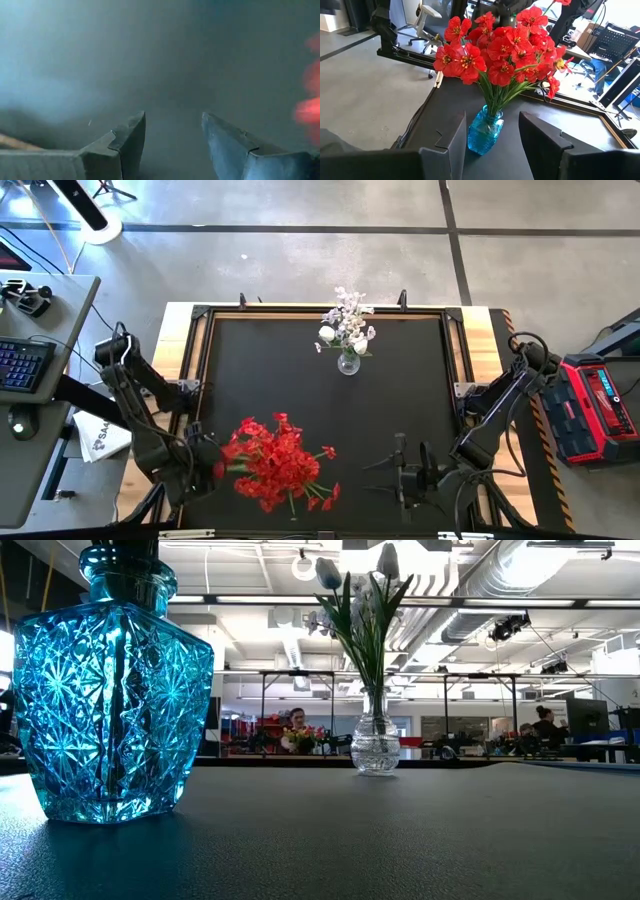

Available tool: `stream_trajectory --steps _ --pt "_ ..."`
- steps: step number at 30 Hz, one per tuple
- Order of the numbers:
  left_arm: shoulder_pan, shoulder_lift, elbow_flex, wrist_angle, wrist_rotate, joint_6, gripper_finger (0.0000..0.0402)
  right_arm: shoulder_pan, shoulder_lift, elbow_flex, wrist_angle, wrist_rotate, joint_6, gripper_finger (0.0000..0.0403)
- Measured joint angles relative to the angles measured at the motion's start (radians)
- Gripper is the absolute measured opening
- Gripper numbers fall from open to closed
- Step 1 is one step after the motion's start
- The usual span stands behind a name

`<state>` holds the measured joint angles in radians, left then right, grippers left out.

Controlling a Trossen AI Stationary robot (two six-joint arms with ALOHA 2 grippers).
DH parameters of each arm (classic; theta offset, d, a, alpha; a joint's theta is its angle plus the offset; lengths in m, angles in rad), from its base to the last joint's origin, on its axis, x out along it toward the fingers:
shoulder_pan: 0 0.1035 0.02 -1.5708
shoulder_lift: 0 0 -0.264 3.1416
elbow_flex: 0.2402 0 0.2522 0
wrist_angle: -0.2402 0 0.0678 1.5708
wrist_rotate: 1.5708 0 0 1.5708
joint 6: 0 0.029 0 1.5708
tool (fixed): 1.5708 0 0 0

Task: Sort flowers into vase by color
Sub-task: Move the blue vase to the top left of the table

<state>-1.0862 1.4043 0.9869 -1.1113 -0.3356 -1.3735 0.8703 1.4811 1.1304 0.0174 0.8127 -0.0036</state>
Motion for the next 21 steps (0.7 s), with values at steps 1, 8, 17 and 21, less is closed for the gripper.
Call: stream_trajectory --steps 1,8,17,21 --pt "-0.010 -0.004 -0.018 -0.005 0.013 -0.025 0.0181 0.000 0.000 0.000 0.000 0.000 0.000 0.0155" --pt "-0.058 -0.064 -0.109 0.191 -0.198 -0.048 0.0181 0.000 0.000 0.000 0.001 0.000 0.000 0.0155" --pt "-0.006 -0.007 -0.255 0.826 -0.527 0.481 0.0181 0.000 0.000 0.000 0.003 0.000 0.004 0.0155" --pt "0.042 0.018 -0.280 0.956 -0.589 0.596 0.0187 0.000 0.000 0.000 0.007 0.000 0.005 0.0155"
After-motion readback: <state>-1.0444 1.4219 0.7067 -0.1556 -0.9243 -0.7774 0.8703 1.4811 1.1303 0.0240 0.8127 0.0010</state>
